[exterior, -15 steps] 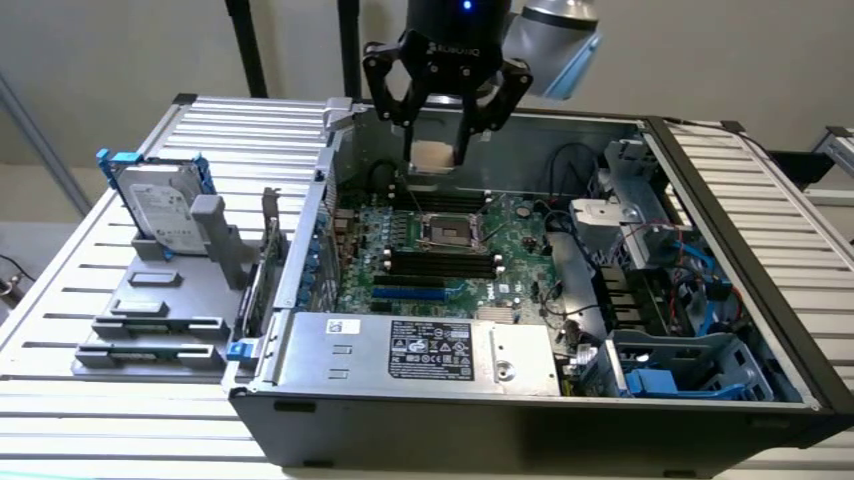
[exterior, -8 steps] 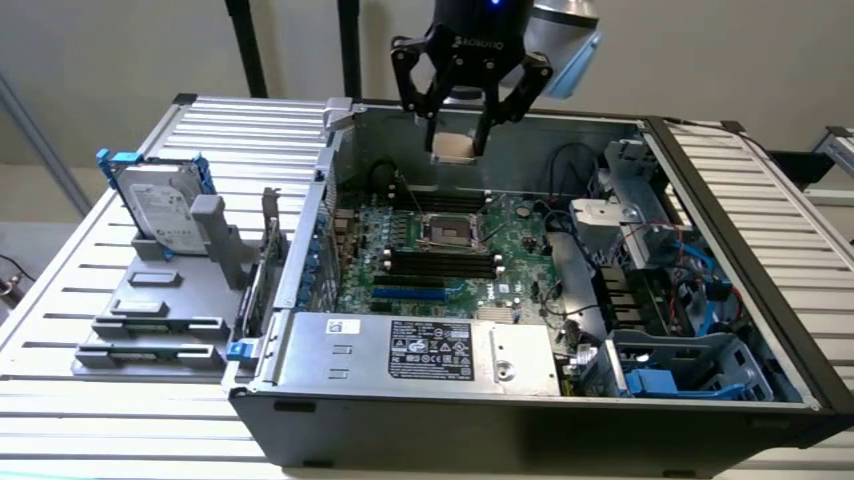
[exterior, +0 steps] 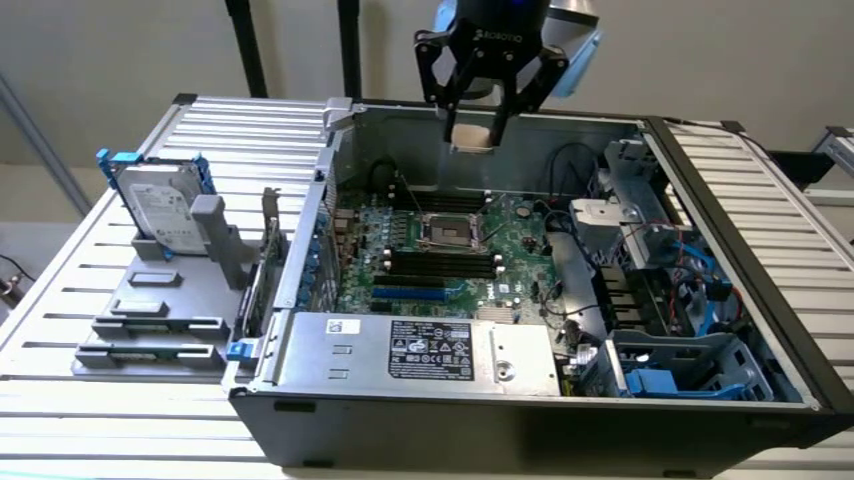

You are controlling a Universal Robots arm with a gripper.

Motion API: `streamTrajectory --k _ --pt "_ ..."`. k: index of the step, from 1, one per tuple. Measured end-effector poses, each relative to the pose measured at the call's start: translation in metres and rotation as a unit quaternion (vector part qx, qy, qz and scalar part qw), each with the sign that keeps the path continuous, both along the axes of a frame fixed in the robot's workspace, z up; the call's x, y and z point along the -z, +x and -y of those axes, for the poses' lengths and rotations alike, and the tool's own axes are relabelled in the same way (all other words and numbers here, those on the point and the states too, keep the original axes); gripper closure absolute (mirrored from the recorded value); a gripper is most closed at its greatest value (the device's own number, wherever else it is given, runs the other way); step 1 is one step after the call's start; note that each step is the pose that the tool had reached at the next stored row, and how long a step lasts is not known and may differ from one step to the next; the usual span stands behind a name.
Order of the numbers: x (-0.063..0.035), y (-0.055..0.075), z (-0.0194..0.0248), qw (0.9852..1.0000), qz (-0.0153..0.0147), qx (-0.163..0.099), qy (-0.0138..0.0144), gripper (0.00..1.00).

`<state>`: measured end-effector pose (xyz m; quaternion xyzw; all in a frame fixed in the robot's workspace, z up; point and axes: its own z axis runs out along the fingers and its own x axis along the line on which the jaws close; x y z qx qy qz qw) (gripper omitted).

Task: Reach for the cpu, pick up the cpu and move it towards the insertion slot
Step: 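Pick up the cpu and move it towards the insertion slot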

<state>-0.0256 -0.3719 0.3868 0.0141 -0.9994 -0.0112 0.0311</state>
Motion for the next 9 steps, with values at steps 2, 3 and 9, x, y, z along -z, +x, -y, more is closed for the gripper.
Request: streamTrajectory --k 2,3,9 --pt "0.0007 0.001 -0.0051 1.0 0.0035 0.0 0.0 0.46" --pt "0.0012 0.001 -0.0078 1.0 0.0054 0.0 0.0 0.46" --pt "0.0053 0.001 -0.0235 1.0 0.0089 0.0 0.0 0.46"
